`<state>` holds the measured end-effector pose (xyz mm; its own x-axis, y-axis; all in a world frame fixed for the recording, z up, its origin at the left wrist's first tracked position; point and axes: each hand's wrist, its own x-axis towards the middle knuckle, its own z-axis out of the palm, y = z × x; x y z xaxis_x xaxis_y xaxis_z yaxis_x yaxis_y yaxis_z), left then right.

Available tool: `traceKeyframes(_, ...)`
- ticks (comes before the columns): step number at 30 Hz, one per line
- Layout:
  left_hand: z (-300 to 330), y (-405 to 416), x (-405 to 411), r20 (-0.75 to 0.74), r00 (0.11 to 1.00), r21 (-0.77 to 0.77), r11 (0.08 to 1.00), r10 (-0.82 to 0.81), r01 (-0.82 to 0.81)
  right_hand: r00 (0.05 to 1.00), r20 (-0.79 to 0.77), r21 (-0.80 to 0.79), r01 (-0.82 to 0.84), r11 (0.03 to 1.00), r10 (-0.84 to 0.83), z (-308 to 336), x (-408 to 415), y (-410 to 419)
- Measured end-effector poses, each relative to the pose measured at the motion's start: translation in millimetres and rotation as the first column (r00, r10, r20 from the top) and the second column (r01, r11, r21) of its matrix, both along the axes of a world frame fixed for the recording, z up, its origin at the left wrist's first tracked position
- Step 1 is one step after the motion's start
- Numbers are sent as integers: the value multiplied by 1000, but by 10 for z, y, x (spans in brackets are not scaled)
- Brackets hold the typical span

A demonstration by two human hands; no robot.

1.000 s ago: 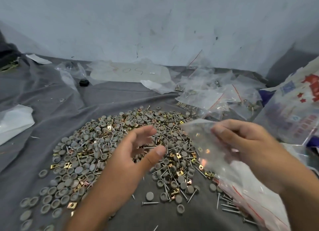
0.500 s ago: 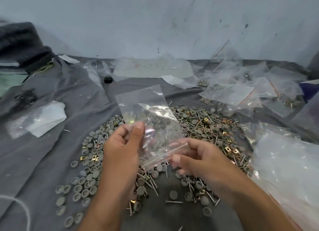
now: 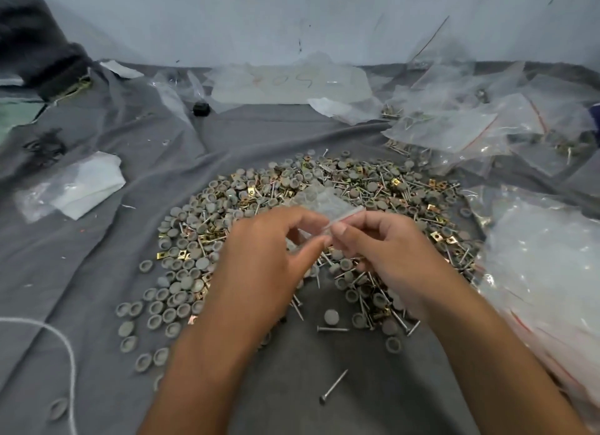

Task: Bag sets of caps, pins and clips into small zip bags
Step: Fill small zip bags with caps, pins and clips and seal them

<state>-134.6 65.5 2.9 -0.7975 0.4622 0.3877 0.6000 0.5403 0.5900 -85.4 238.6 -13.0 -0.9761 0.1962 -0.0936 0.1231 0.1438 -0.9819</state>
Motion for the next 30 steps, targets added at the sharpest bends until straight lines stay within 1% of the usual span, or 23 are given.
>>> traceKeyframes(3,-27,-28,-17,53,998,42,999,-17,15,1000,9,46,-19,999,18,-5,15,-1)
traceKeyframes(6,-47,-37,-11,54,998,32,999,38,-40,998,50,41,-43,998,41,20,47,-10)
traceKeyframes(10,-51,-41,-38,16,984,60,982,180,-180,995,87,277,-70,958,48,42,104,5)
traceKeyframes(12,-61,-49,-51,-6,982,40,981,190,-190,995,71,333,-93,938,73,36,136,32)
traceKeyframes(13,-59,-49,-51,-15,982,29,982,188,-188,989,91,356,-139,924,113,31,158,44)
traceKeyframes(14,-55,-45,-50,-23,982,18,982,187,-186,977,139,394,-203,896,161,27,177,56)
traceKeyframes(15,-55,-38,-48,-30,983,6,983,183,-183,957,202,459,-281,843,209,21,199,69)
traceKeyframes(17,-54,-18,-47,-49,985,-12,986,163,-164,900,343,612,-431,663,268,-6,245,92)
traceKeyframes(18,-56,-6,-46,-50,987,-15,988,152,-153,879,397,662,-475,580,265,-25,255,93)
traceKeyframes(19,-59,1,-48,-46,989,-18,990,141,-142,869,425,699,-493,518,254,-39,258,89)
traceKeyframes(21,-74,15,-48,-27,993,-28,993,118,-119,864,432,746,-503,437,258,-59,251,76)
traceKeyframes(22,-84,23,-46,-9,994,-36,993,110,-110,863,427,753,-504,423,268,-69,242,81)
traceKeyframes(23,-94,28,-45,8,994,-46,993,105,-104,866,416,747,-499,439,276,-75,235,90)
traceKeyframes(25,-115,32,-46,25,994,-61,993,103,-102,890,369,721,-457,522,269,-80,219,115)
traceKeyframes(27,-127,27,-54,31,994,-70,992,108,-106,918,298,722,-395,568,260,-78,206,131)
traceKeyframes(28,-131,25,-56,33,993,-73,992,110,-107,924,280,727,-381,571,260,-79,198,134)
traceKeyframes(30,-133,17,-57,45,992,-79,991,114,-110,914,299,733,-403,548,274,-84,206,125)
